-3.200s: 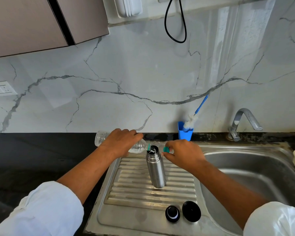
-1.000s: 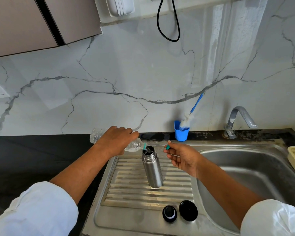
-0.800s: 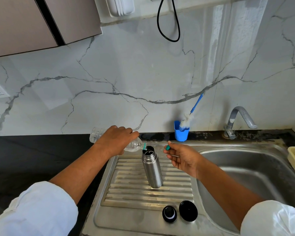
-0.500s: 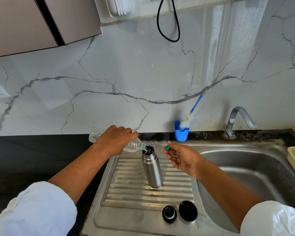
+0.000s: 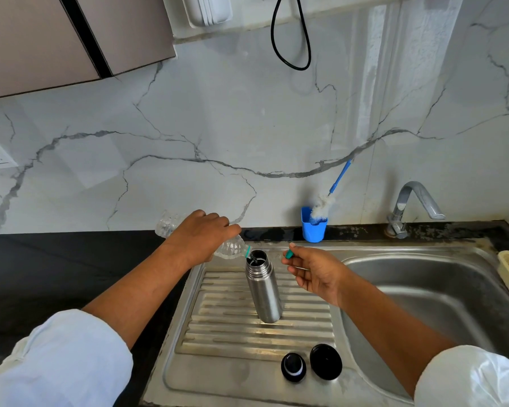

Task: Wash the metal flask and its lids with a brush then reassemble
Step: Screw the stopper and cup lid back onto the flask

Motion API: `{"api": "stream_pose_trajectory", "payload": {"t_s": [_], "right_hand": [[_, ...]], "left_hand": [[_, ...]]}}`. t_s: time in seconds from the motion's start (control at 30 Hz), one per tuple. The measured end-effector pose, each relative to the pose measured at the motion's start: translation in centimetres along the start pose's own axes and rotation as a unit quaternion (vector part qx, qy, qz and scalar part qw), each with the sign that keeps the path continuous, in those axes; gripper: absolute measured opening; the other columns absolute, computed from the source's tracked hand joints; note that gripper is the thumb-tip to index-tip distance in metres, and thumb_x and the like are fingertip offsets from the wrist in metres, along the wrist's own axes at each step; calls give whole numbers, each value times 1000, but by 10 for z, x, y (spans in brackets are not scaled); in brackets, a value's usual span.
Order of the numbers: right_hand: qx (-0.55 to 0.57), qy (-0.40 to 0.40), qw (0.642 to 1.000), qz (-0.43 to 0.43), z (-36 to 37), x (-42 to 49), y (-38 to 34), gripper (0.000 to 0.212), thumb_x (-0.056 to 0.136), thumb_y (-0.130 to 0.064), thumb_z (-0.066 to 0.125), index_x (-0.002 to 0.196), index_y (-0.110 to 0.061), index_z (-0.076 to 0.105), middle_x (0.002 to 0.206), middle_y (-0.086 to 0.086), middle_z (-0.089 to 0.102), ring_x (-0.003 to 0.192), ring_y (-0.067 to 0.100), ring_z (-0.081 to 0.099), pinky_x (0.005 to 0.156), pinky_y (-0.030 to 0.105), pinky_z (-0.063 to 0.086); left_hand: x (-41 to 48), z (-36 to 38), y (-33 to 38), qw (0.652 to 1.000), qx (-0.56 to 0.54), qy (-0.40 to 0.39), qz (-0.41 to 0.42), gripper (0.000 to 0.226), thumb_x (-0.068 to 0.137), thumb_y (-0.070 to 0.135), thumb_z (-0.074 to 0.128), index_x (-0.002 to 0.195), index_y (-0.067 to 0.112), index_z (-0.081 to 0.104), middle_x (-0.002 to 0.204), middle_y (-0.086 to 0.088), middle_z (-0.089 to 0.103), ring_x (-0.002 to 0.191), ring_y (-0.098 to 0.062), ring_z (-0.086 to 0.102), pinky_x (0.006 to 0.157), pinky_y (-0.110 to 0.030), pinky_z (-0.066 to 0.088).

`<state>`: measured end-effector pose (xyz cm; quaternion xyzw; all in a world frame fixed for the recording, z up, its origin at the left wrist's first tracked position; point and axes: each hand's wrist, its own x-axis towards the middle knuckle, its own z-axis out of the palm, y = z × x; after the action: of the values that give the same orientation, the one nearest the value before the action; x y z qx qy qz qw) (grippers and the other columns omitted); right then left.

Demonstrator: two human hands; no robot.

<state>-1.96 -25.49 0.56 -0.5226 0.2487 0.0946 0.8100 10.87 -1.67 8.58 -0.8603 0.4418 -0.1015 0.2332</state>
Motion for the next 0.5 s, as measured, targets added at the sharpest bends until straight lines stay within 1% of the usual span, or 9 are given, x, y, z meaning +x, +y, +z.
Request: {"api": "stream_pose_trajectory", "payload": {"t_s": [0.13, 0.23, 0.4, 0.5], "right_hand": [[-1, 0, 1000, -1, 1, 0, 0, 25, 96, -36, 68, 107, -13, 74, 111, 7, 77, 88, 14, 66, 74, 28, 48], [-1, 0, 1000, -3, 0, 0, 0, 28, 96, -35, 68, 110, -12, 73, 110, 7, 78, 87, 15, 66, 73, 28, 48], [2, -1, 1000, -2, 0, 0, 0, 28, 97, -35, 68, 110, -12, 73, 111, 8, 77, 87, 15, 66, 75, 28, 48], [2, -1, 1000, -1, 0, -1, 0, 27, 97, -35, 68, 109, -12, 73, 111, 8, 77, 86, 14, 66, 74, 28, 48]], "left_hand": [[2, -2, -2, 1000, 16, 11, 7, 71, 84, 2, 73, 142, 31, 43, 119, 5, 61, 109, -18, 57, 95, -33, 43], [3, -3, -3, 999, 27, 26, 19, 73, 81, 0, 75, 140, 31, 47, 115, 4, 63, 107, -19, 58, 94, -35, 44], [7, -11, -2, 998, 46, 36, 36, 71, 82, 0, 74, 141, 29, 48, 115, 1, 62, 110, -22, 57, 102, -39, 41], [8, -15, -1, 996, 53, 53, 44, 70, 79, -1, 76, 138, 29, 53, 111, 1, 64, 108, -23, 59, 106, -41, 40]]}}
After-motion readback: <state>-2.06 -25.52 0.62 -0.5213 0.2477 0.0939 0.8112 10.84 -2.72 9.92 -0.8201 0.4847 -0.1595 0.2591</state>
